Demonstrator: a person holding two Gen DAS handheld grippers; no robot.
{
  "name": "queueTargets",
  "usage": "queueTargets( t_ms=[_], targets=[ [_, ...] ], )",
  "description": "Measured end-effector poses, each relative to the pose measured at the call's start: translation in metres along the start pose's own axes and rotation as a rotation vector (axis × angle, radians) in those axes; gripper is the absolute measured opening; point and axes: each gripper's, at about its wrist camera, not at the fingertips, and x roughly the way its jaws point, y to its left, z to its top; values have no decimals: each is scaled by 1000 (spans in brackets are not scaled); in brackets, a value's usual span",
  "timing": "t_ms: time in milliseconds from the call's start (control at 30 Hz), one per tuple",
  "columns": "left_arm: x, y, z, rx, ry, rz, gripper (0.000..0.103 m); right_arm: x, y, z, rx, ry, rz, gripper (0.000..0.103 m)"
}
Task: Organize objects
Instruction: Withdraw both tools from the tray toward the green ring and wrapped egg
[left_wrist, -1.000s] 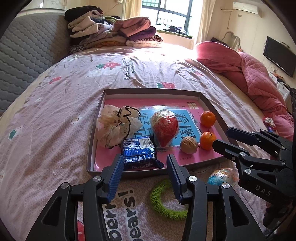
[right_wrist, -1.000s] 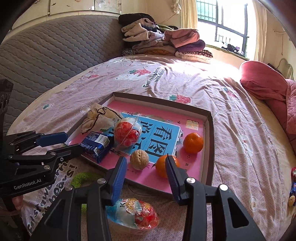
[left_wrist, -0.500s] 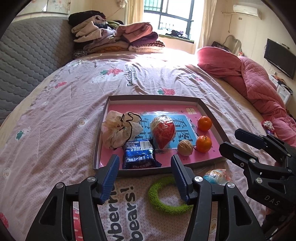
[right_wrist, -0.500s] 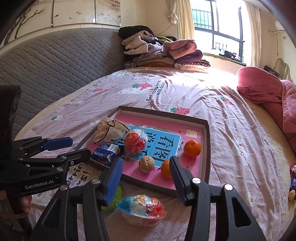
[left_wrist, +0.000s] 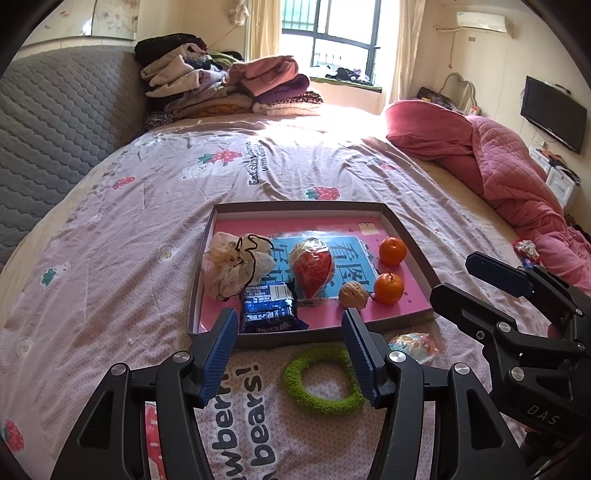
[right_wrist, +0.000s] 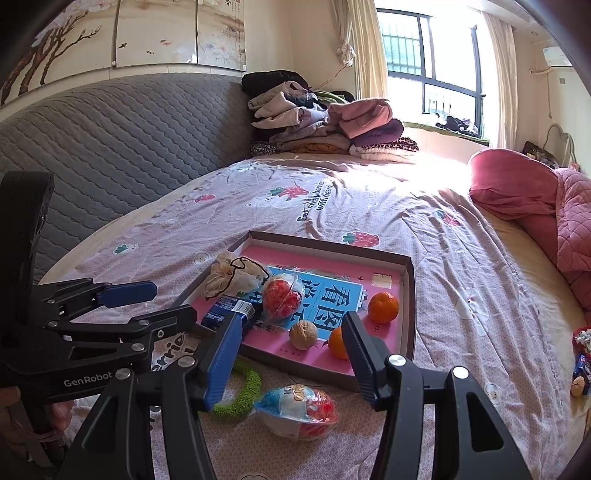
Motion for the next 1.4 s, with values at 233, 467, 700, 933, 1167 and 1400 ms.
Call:
queueTargets(
  t_ms=[233, 467, 700, 933, 1167, 1400],
  targets=[
    [-16, -7, -2, 8, -18, -4, 60, -15, 0, 3, 4, -43, -8, 56],
    [-29, -10, -2, 12, -33, -6, 60, -30, -3, 3, 21, -73, -5, 56],
    [-40, -13, -5, 19, -44, 3, 60, -41, -4, -1, 32, -81, -1, 56],
    [-49, -15, -9, 24, -54, 4, 60, -51, -5, -9, 40, -86, 10, 57],
    [-54, -15, -19, 19, -50, 5, 60, -52, -4, -24, 43, -60, 9, 57],
    [-54, -14, -30, 10, -29, 3, 60, -52, -2, -34, 44, -43, 5, 57]
  ],
)
